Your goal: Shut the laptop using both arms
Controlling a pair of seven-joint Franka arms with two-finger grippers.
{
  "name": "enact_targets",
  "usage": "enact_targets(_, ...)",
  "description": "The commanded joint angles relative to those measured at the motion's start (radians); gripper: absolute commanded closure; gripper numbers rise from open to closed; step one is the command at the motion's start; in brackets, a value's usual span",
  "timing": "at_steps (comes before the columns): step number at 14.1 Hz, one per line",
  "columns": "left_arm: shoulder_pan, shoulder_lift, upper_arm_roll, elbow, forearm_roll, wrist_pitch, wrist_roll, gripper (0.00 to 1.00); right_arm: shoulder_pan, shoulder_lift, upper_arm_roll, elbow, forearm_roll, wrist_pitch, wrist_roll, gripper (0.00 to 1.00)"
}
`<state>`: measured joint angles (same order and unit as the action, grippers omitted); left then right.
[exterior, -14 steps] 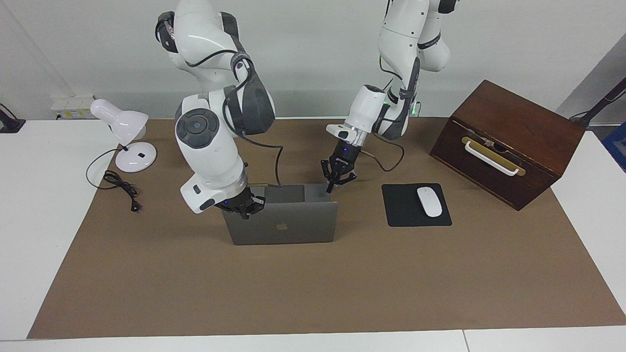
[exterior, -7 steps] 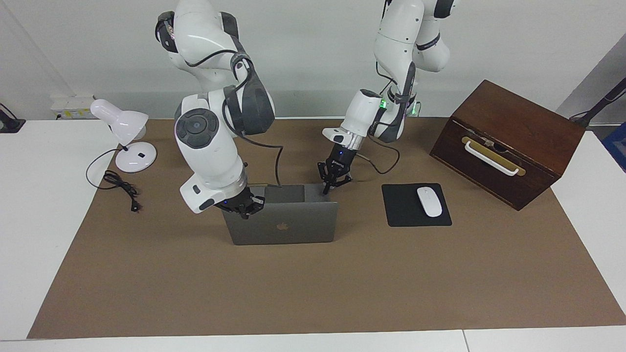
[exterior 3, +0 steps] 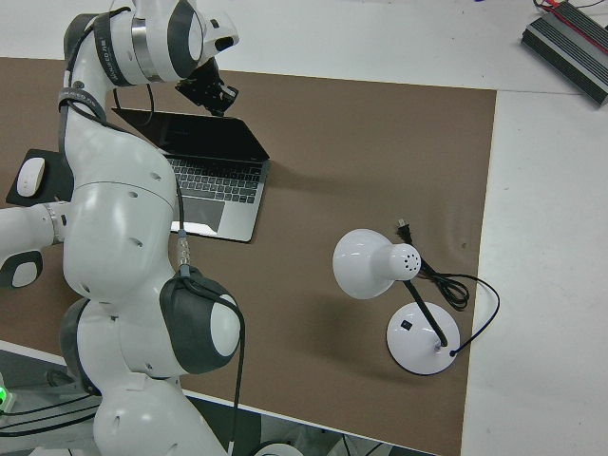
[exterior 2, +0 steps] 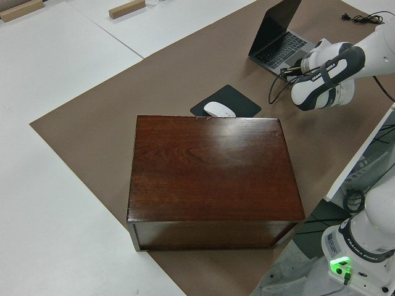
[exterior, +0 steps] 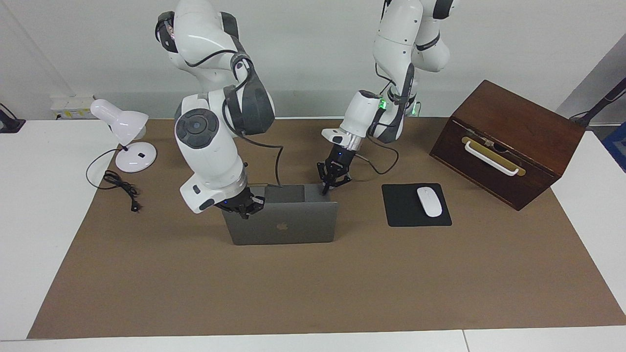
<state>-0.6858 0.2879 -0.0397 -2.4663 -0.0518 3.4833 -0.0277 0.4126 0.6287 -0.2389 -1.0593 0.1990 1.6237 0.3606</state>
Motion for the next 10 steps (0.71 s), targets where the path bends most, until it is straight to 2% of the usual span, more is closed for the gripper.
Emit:
enact_targets(1, -0.026, 0.010, 0.017, -0.013, -0.005, 0.019, 0.011, 1.00, 0.002, 0.011, -0.010, 0.022, 0.025, -0.048, -0.020, 1.00)
enact_targets(8, -0.027, -0.001, 0.017, -0.068, -0.005, 0.020, 0.012, 1.00, 0.003, -0.015, -0.002, 0.001, 0.031, -0.156, -0.019, 1.00)
enact_targets(10, -0.027, -0.004, 0.018, -0.082, -0.005, 0.020, 0.014, 1.00, 0.003, -0.023, -0.002, -0.033, 0.066, -0.159, -0.015, 1.00)
